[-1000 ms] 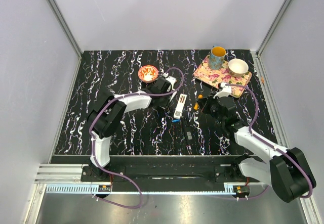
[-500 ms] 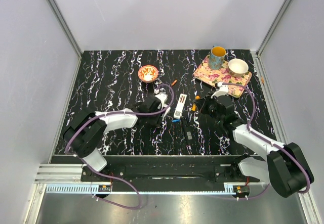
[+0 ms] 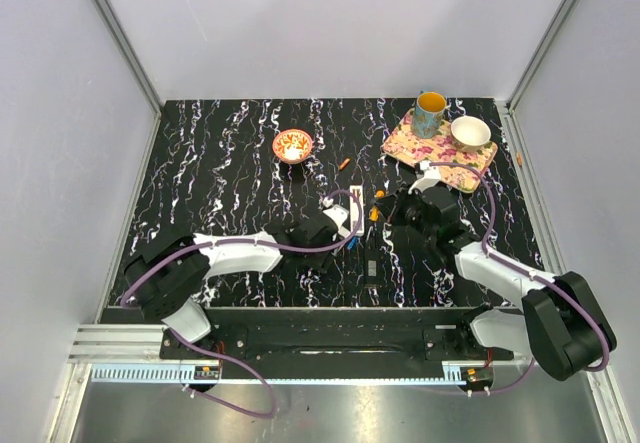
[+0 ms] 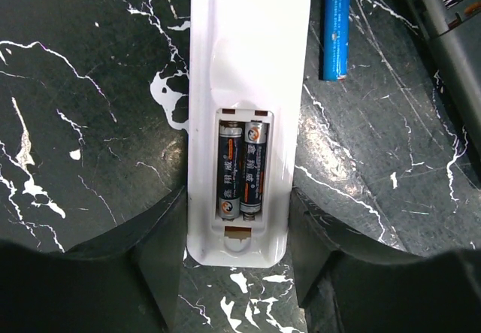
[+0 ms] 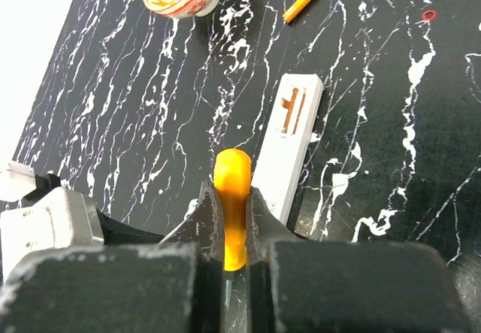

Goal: Unload the batteries from the remote control

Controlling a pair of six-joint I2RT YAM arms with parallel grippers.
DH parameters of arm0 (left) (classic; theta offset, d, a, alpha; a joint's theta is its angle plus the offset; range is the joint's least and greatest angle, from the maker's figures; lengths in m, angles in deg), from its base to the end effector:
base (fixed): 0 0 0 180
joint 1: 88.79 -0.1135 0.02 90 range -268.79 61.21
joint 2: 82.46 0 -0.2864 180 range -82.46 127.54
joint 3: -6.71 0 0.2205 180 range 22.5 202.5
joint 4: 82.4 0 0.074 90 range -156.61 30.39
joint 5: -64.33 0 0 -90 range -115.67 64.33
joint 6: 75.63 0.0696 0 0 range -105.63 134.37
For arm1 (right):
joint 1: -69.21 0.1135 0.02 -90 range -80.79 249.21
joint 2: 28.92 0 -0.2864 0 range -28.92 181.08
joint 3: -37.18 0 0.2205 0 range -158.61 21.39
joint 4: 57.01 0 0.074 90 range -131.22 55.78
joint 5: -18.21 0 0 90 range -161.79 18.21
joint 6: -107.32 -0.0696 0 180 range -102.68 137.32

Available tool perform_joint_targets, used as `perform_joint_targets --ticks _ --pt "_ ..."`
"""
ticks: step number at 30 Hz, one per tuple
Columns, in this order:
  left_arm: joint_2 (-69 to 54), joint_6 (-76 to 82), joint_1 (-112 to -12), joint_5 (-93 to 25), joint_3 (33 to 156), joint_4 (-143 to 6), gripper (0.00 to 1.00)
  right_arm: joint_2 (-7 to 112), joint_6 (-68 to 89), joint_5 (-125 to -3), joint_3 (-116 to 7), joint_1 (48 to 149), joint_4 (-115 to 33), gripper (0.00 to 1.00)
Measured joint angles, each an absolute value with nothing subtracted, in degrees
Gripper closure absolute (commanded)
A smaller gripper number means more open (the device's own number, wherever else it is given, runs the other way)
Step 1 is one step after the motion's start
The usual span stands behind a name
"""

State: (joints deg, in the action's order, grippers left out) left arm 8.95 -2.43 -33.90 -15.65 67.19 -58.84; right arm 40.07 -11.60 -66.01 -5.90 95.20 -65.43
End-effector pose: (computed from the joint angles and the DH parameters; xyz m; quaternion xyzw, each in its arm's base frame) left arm 0.1819 -0.2376 0.1705 0.2844 0.9055 -0.1105 0.2950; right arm 0.2237 0.1169 0.2415 -0.0092 0.8059 0.3084 0.5054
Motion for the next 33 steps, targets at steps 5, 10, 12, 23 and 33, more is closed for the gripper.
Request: perform_joint_targets --ticks 5,10,12,23,33 --pt "9.0 -2.8 -33.5 -14.9 67.3 -59.1 0.27 40.2 -11.6 -65.0 -6.1 96.1 -65.7 1.00" --pt "6.6 -3.5 -33.0 -15.1 64.9 -59.6 0.21 40.6 -11.6 -64.5 -6.1 97.8 -67.1 1.00" --pt "5.8 -4.0 -33.0 -15.1 64.2 -59.3 0.20 41.3 -11.6 -64.3 -6.4 98.8 -67.6 1.00" --pt "3.6 -9.6 -33.0 -13.5 61.7 -60.1 0.25 46.2 -11.6 -63.5 -7.5 103.7 -72.8 1.00" --pt "1.7 -12.4 -33.0 -10.6 57.1 -67.0 0.42 53.0 -11.9 -63.5 -7.2 104.5 -87.2 1.00"
